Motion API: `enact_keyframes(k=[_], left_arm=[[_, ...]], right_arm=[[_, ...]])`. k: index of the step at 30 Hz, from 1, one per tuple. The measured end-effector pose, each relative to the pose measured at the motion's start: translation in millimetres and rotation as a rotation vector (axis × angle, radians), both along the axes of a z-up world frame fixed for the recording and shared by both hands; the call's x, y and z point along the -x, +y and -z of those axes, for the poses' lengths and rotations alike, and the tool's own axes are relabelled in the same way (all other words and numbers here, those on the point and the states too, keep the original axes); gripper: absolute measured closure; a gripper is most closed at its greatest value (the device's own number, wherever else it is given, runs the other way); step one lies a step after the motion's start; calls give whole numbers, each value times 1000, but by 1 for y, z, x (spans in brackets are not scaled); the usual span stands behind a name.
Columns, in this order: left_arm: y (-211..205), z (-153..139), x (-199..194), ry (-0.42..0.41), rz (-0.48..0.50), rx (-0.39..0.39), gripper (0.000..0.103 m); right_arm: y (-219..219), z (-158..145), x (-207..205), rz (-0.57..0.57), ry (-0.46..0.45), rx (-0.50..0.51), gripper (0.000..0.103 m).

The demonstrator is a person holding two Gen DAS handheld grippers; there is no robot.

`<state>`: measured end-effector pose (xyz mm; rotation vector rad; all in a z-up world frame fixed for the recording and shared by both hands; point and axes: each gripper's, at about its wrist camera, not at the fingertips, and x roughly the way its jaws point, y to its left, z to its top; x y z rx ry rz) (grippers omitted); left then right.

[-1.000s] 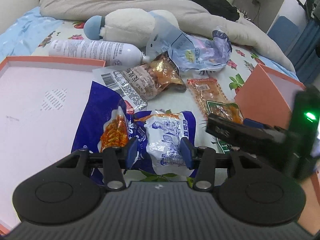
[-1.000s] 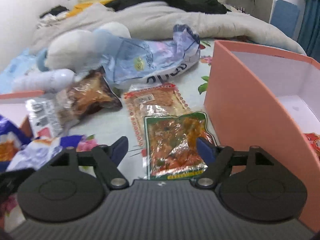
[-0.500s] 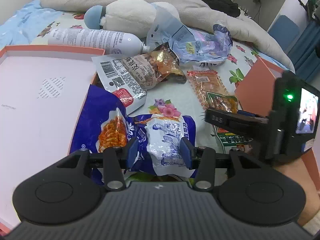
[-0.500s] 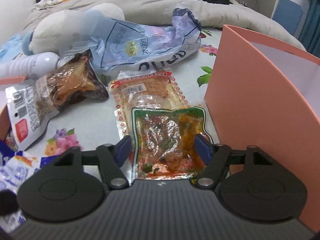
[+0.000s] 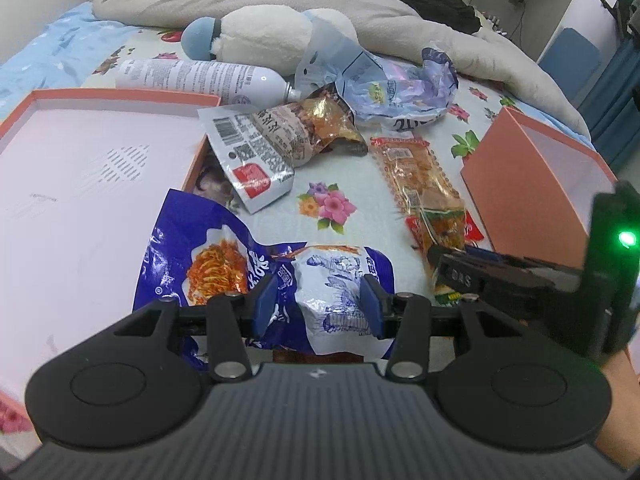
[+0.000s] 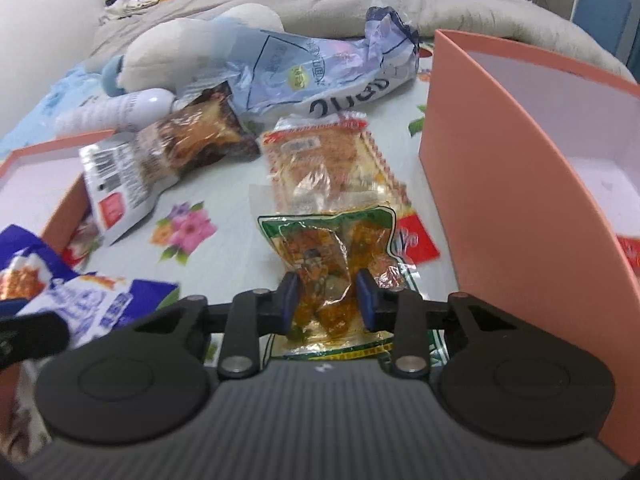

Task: Organize snacks
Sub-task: 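Carry both held packets toward the deep pink box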

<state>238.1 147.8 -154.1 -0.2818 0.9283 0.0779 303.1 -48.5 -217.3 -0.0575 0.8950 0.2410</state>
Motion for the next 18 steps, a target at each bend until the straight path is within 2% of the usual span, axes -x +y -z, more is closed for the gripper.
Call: enact_keyframes(k=[2,4,8,15,17,18], left_arm=[[-2,-2,7,0,-1,-5,52],[-4,-4,14,1,-1,-5,63],[-8,-9,27,-2,7,-5,71],[-18,-5,40,17,54,20,70],[-20,-3,42,10,43,2,69],[-20,-3,42,6,41,2,64]], right_arm=[[-4,-4,12,-10,7,-15,69],[-8,-7,25,-23,13,-25,69],[-16,-21,49,-37,1,-44,71],[-30,-35,85,-63,-10,-80,71],[-33,-37,94,-79,-12,-94,71],[-34,-38,98,-84,-11,-102,71]])
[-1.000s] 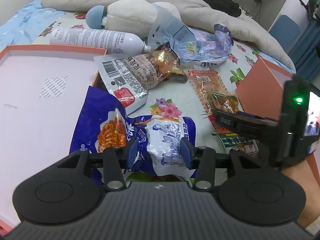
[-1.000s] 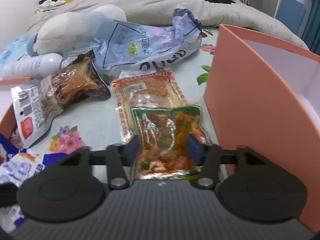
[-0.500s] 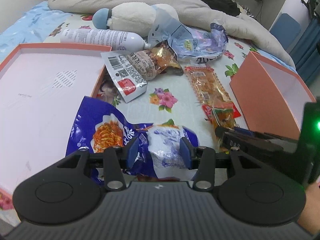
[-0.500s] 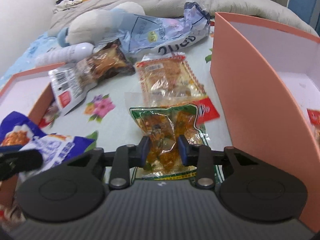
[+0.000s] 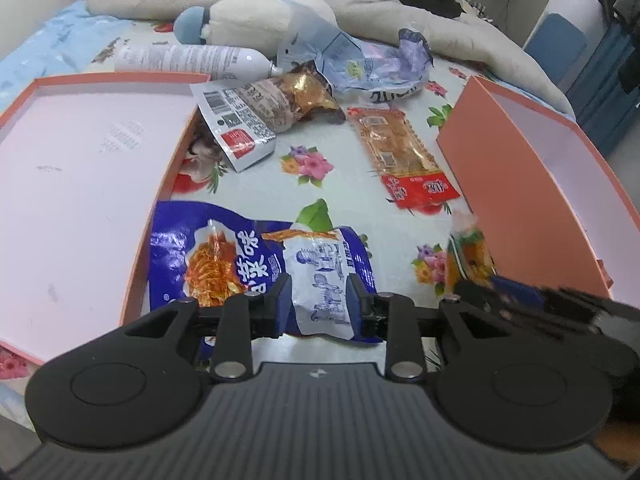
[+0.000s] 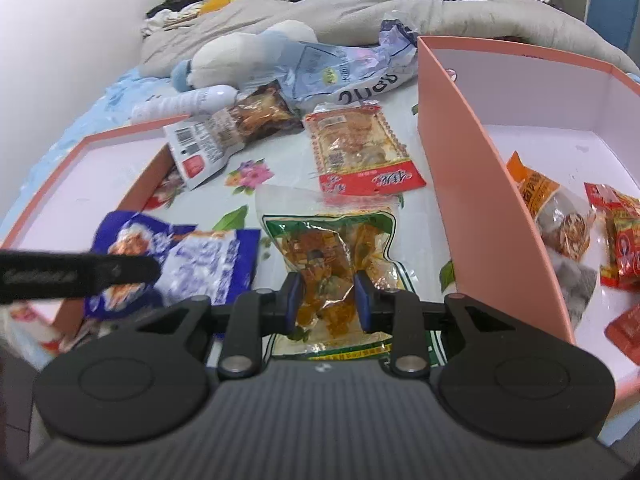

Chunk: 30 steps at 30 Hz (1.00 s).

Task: Organize snacks
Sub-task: 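Carry both held packets toward the deep pink box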

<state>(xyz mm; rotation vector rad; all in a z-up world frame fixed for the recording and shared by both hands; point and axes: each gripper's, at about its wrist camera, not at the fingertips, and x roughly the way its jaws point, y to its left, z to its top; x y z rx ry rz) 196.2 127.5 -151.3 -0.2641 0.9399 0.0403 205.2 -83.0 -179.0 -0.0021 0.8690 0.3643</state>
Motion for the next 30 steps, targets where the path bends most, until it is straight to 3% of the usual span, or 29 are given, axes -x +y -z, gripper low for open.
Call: enact_keyframes(k=[1,4,8,16,20,25,30], left_arm=[[1,0,-1,-3,-1,9,55],[0,2,-4,-10,15,42,41],[-11,9,-15,10,38,-8,25],[-19,46,-38,96,59,-108,23],[-29,50,-43,131,90,-181,24],[-40,52,-43,147,108,-237,35],[-38,42,-38,144,97,-195,45]], right_arm=[[-1,-1,3,-5,0,1,71],[-3,-1,10,-21,-2,6,71],[-8,1,16,-24,7,4,71],[-13,11,18,-25,31,19,71],[-15,16,17,-24,44,30,71],[-15,17,15,-24,54,41,71],[-18,9,17,-25,41,16,71]])
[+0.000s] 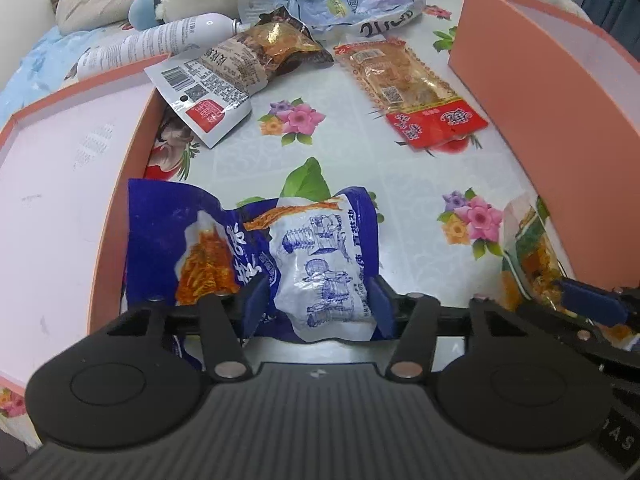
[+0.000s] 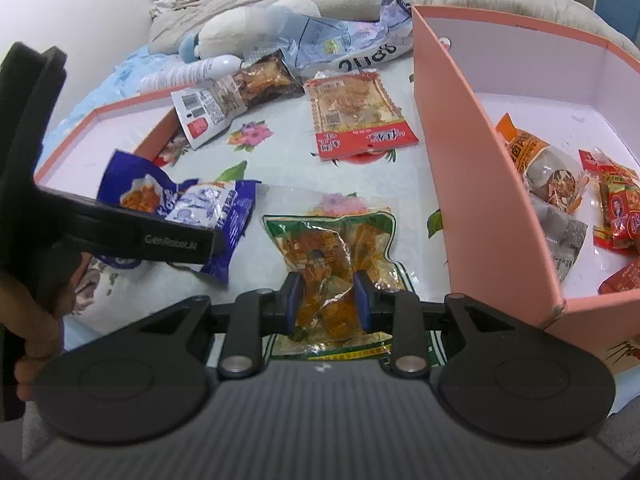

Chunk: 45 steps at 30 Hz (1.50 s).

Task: Organize snacks
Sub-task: 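Carry both held packets toward the deep pink box, then lower the blue bag into the box and open the left tool while the right tool lowers its packet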

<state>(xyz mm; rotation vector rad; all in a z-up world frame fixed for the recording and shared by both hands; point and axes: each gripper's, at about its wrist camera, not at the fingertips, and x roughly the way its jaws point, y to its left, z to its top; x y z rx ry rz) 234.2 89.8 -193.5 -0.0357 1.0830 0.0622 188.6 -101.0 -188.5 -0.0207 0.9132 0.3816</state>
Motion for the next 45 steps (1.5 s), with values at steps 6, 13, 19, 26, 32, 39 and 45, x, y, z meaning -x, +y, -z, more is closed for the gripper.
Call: enact_keyframes(k=[6,13,19,26,32,39,45], left_arm=[[8,-27,22,-35,-50,95,48],[10,-81,54,-135,-88,142,48],[-3,-129,75,-224,-69,156,48],[-27,-168,96,-301,-24,184,48],[-55,-179,106,-317,19,192,48],[-93,-181,108,-315,99,236,48],[-125,-179,88,-304,179,260,48]], right_arm=[[-4,-24,8,9,-41,-36,71],[-14,-65,25,24,-112,-94,71],[-29,-104,43,45,-189,-140,71],[-50,-135,59,77,-253,-147,71],[-75,-148,72,126,-284,-130,71],[-106,-153,85,192,-295,-107,71],[-130,-152,80,232,-292,-84,71]])
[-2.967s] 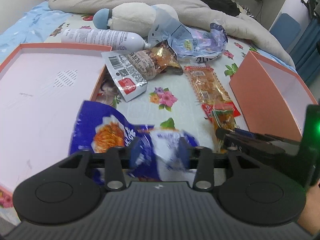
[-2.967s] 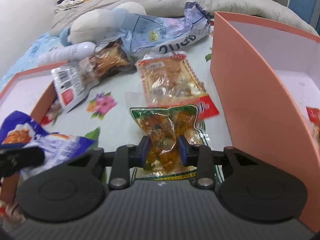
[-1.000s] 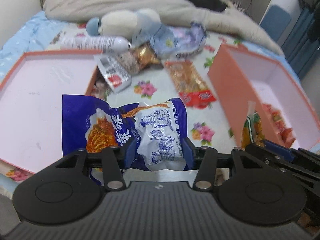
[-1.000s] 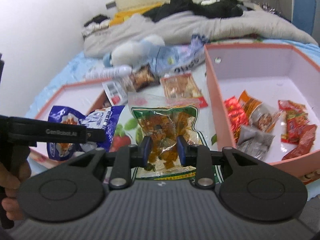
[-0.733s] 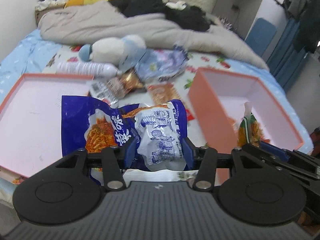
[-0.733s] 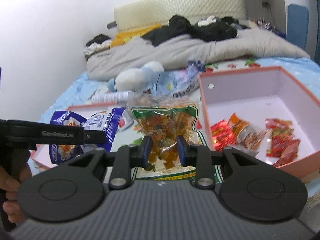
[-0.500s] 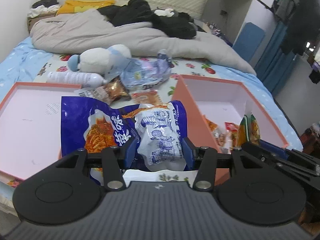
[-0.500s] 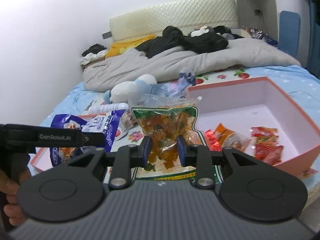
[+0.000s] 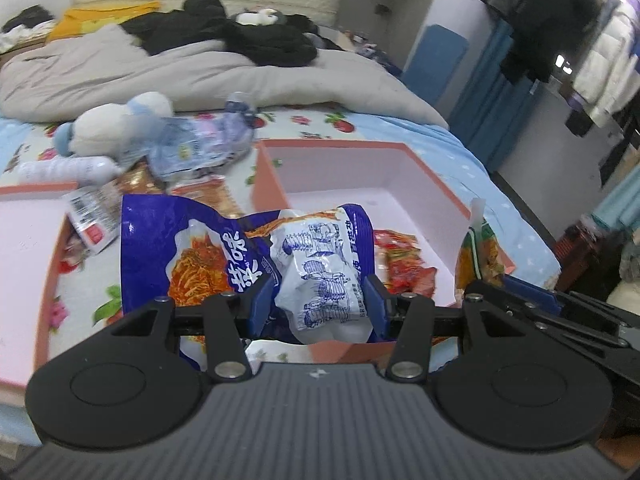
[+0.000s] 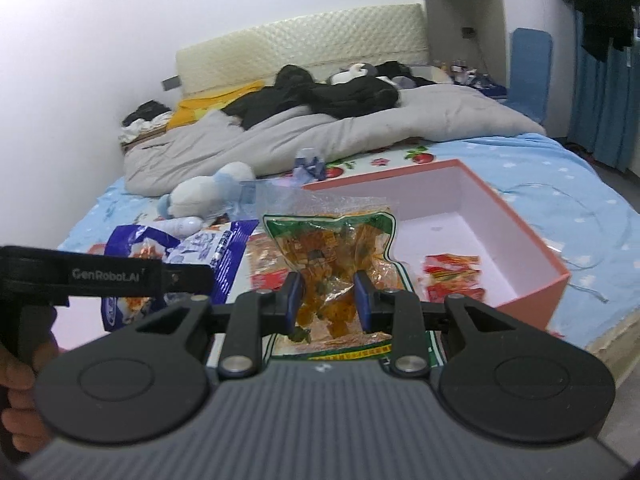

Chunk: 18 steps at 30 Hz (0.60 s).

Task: Organize snacks
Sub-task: 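Lower the blue bag into the box and open the left tool while the right tool lowers its packet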

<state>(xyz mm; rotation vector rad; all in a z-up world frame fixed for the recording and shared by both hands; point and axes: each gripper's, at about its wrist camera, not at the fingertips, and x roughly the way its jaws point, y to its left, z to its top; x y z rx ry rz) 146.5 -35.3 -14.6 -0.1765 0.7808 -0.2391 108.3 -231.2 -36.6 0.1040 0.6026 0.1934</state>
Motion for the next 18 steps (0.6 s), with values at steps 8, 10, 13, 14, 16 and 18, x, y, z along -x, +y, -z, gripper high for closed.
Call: enact_keyframes(k=[8,10,13,14,16,18], left_arm=[[-37,9,-48,18,64,-16,48],[-46,13,-63,25,79,-17,48],[-56,20,-88,43,92,-10,48],[-60,23,-96,47,97,-10,48],[-68,28,-110,52,108,-18,48],[-75,34,-125,63,117,-19,48]], right_arm=[[-27,12,-35,56,32,-15,71],[-33,16,-46,64,41,-17,71],[-42,23,-63,73,54,-21,71],[-44,25,-69,75,59,-20,71],[-50,31,-81,80,70,-18,71],[-55,37,-92,88,81,-19,71]])
